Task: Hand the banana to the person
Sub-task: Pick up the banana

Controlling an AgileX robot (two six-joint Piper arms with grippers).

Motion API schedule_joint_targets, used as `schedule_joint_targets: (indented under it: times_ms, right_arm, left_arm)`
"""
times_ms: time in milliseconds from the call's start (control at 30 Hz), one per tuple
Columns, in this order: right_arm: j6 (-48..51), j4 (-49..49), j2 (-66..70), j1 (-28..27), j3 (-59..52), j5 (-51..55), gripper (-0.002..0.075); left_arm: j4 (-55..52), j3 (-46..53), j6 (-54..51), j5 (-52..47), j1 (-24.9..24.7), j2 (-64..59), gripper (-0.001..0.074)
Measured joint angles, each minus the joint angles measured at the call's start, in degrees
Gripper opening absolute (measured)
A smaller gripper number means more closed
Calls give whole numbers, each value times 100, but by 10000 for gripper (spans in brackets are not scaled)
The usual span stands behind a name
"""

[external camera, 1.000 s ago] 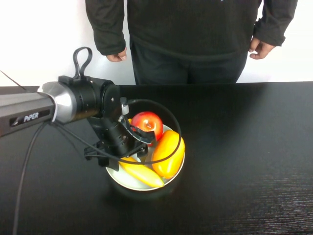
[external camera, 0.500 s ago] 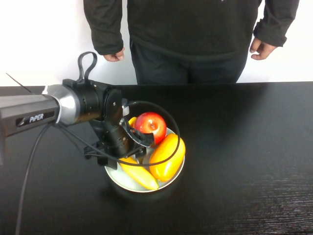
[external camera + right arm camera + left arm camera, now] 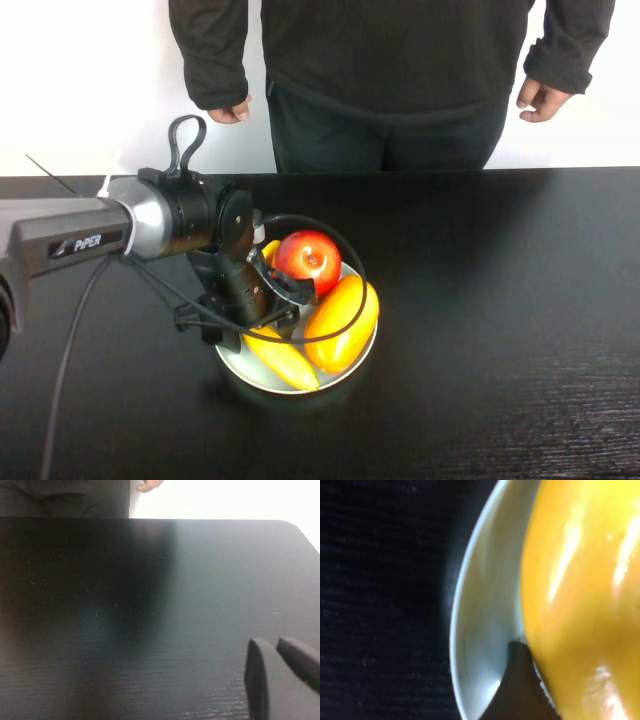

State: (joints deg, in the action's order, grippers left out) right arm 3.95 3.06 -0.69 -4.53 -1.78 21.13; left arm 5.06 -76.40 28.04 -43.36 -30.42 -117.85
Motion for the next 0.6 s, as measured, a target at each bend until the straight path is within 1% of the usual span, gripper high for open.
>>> schedule_joint_targets:
  times_ms: [67,133,200,233,600]
  right_arm:
    - [0,0,0,0,0,0,-11]
    - [0,0,0,0,0,0,-9]
    - [0,0,0,0,0,0,-9]
    - [0,0,0,0,0,0,-9]
    - [0,0,0,0,0,0,-9]
  left_arm:
    - [-4,-8,0,-8,0,-10,423]
    - [-13,-8,14,-12,0,-10,375]
    - [-26,-8,17,-12,0,-11,299]
    - [-26,-8,17,-12,0,-21,274]
    - [-189,-22,17,99,0,3,276]
